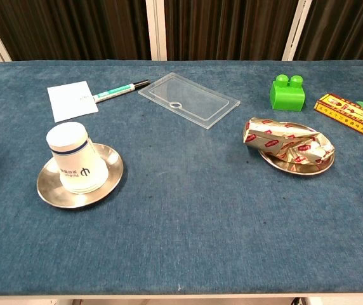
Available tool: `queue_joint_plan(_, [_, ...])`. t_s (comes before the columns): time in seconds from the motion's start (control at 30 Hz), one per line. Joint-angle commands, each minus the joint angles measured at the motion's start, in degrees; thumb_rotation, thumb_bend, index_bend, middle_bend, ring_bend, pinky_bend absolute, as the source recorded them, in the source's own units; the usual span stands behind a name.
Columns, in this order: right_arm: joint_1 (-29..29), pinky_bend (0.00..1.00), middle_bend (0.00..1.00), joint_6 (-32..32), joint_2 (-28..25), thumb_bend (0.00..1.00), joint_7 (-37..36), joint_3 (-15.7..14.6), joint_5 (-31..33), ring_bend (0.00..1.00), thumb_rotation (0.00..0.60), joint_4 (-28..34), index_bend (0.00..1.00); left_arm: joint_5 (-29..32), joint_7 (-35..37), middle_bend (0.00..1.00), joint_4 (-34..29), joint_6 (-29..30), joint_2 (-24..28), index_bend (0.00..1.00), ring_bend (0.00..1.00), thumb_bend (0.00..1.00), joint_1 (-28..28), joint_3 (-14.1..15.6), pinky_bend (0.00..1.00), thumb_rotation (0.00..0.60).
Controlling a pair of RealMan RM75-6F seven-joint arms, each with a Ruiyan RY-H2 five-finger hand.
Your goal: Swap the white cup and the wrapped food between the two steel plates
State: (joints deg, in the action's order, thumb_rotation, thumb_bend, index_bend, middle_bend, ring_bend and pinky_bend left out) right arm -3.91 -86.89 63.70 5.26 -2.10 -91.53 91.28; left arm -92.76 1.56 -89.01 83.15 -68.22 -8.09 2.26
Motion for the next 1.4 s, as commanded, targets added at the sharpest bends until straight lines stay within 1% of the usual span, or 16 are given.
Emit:
queue_joint_plan(0.03, [0.0, 0.00, 0.00, 0.4, -0.2, 0.18, 0.0, 0.0, 0.0, 0.00, 0.600, 0.3, 0.00, -0.7, 0.3, 0.05, -0.3, -0.6, -0.2, 0.06, 0.00, 0.03, -0.4, 0.3, 0.06, 0.600])
queue_joint_plan(0.13, [0.1, 0.00, 0.00, 0.4, -0.2, 0.18, 0.3, 0.1, 0.0, 0.00, 0.600, 0.6, 0.00, -2.6, 3.9, 0.05, -0.6, -1.3, -1.6, 0.06, 0.00, 0.03, -1.9, 0.3, 0.07, 0.600])
queue_joint_plan(0.2, [0.2, 0.00, 0.00, 0.5, -0.2, 0.18, 0.5, 0.1, -0.2, 0.00, 0.600, 0.7, 0.00, -3.5, 6.4, 0.06, -1.2, -2.1, -3.4, 0.06, 0.02, 0.03, -3.4, -0.3, 0.14, 0.600])
queue_joint_plan(0.27, [0.2, 0.00, 0.00, 0.5, -0.2, 0.18, 0.7, 0.1, -0.3, 0.00, 0.600, 0.7, 0.00, -2.5, 8.1, 0.07, -3.7, -4.8, -5.4, 0.06, 0.07, 0.04, -5.4, -1.3, 0.21, 0.600])
queue_joint_plan(0.3, [0.3, 0.00, 0.00, 0.5, -0.2, 0.18, 0.8, 0.2, -0.2, 0.00, 0.600, 0.7, 0.00, -1.8, 8.0, 0.08, -4.9, -6.4, -6.3, 0.06, 0.08, 0.05, -6.5, -2.0, 0.22, 0.600])
queue_joint_plan(0.37, [0.2, 0.00, 0.00, 0.7, -0.1, 0.18, 0.9, 0.3, -0.3, 0.00, 0.600, 0.8, 0.00, 0.5, 4.9, 0.09, -7.3, -10.8, -8.0, 0.06, 0.09, 0.07, -9.2, -3.8, 0.22, 0.600])
queue_joint_plan(0.43, [0.1, 0.00, 0.00, 1.1, -0.3, 0.18, 0.7, 0.2, -0.4, 0.00, 0.600, 0.9, 0.00, 4.0, -0.9, 0.09, -9.0, -14.6, -10.0, 0.06, 0.10, 0.08, -11.6, -5.8, 0.22, 0.600])
queue_joint_plan(0.53, [-0.1, 0.00, 0.00, 1.7, -0.7, 0.18, 0.1, 0.1, -0.6, 0.00, 0.600, 1.0, 0.00, 8.1, -8.9, 0.09, -10.3, -17.2, -13.8, 0.06, 0.10, 0.08, -13.9, -7.9, 0.22, 0.600])
queue_joint_plan(0.7, [-0.3, 0.00, 0.00, 2.7, -1.3, 0.18, -1.2, 0.2, -0.1, 0.00, 0.600, 0.8, 0.00, 13.1, -17.7, 0.09, -11.0, -19.1, -18.0, 0.06, 0.10, 0.07, -15.8, -8.8, 0.23, 0.600])
queue_joint_plan(0.87, [-0.3, 0.00, 0.00, 2.7, -2.0, 0.18, -2.3, -0.2, -1.2, 0.00, 0.600, 0.9, 0.00, 16.3, -23.6, 0.10, -10.5, -19.7, -21.3, 0.11, 0.10, 0.07, -16.6, -8.0, 0.23, 0.600])
queue_joint_plan(0.93, [-0.1, 0.00, 0.00, 2.4, -2.1, 0.18, -2.4, -0.4, -1.5, 0.00, 0.600, 0.9, 0.00, 17.7, -25.6, 0.15, -10.0, -19.4, -22.8, 0.16, 0.14, 0.08, -17.0, -8.2, 0.26, 0.600])
queue_joint_plan(1.0, [0.0, 0.00, 0.00, 2.3, -2.1, 0.18, -2.6, -0.4, -1.6, 0.00, 0.600, 0.9, 0.00, 18.8, -27.1, 0.22, -9.8, -19.1, -23.9, 0.22, 0.21, 0.10, -17.2, -8.4, 0.31, 0.600])
queue_joint_plan(1.13, [0.1, 0.00, 0.00, 2.2, -2.3, 0.18, -2.9, -0.4, -1.7, 0.00, 0.600, 0.9, 0.00, 20.4, -30.3, 0.35, -8.9, -17.7, -25.8, 0.30, 0.32, 0.18, -17.6, -8.8, 0.34, 0.600])
queue_joint_plan(1.2, [0.2, 0.00, 0.00, 2.1, -2.4, 0.18, -3.1, -0.3, -1.7, 0.00, 0.600, 0.9, 0.00, 21.1, -31.6, 0.39, -8.5, -16.7, -26.5, 0.33, 0.35, 0.27, -17.6, -9.0, 0.40, 0.600])
queue_joint_plan(1.3, [0.2, 0.00, 0.00, 2.2, -2.5, 0.18, -3.3, -0.2, -1.6, 0.00, 0.600, 0.8, 0.00, 21.5, -32.2, 0.43, -8.4, -15.4, -26.9, 0.36, 0.40, 0.39, -17.5, -9.5, 0.45, 0.600])
queue_joint_plan(1.4, [0.1, 0.00, 0.00, 2.5, -2.5, 0.18, -3.5, -0.1, -1.4, 0.00, 0.600, 0.8, 0.00, 21.1, -31.9, 0.45, -8.5, -14.0, -27.0, 0.37, 0.42, 0.45, -17.7, -10.3, 0.49, 0.600])
